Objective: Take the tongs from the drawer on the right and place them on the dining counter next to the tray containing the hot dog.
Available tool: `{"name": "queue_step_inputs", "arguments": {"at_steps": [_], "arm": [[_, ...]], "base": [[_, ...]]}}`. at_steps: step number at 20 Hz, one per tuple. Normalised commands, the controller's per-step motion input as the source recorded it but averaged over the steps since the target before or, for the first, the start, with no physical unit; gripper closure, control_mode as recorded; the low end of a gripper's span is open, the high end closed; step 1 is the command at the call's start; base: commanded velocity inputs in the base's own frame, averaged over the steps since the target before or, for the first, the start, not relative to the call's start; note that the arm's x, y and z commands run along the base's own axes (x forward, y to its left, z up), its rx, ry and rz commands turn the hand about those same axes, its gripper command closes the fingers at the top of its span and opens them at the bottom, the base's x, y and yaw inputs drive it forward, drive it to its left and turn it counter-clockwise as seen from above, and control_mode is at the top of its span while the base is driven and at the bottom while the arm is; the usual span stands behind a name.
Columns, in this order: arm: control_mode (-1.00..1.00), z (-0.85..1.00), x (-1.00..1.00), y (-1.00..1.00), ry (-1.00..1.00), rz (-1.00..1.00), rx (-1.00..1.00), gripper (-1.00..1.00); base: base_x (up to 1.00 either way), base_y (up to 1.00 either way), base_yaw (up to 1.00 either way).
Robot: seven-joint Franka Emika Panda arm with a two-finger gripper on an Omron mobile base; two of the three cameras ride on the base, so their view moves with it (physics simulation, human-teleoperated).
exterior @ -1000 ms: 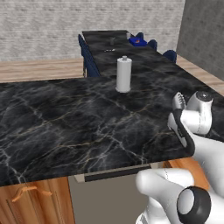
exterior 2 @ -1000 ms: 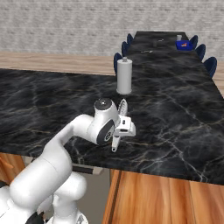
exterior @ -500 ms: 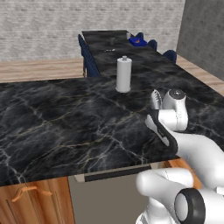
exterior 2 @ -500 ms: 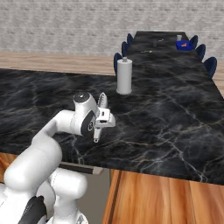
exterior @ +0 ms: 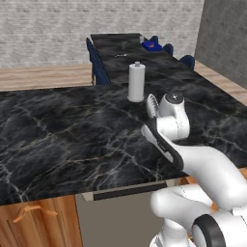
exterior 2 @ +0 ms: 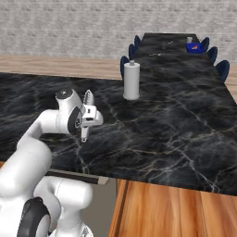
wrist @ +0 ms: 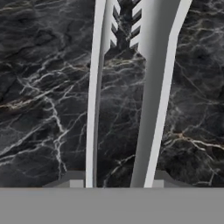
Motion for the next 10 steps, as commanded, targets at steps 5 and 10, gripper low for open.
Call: {"name": "queue_step_inputs", "arguments": {"at_steps": [5,10], "arm": [[-1.00,0.45,-0.06,0.29,-0.12,0.05,0.00,1.00],[-1.00,0.39,-0.44,0.01,-0.14,0.03,0.00,1.00]], "base": [[0.00,0.00,0.00],[0.00,0.00,0.00]]}}
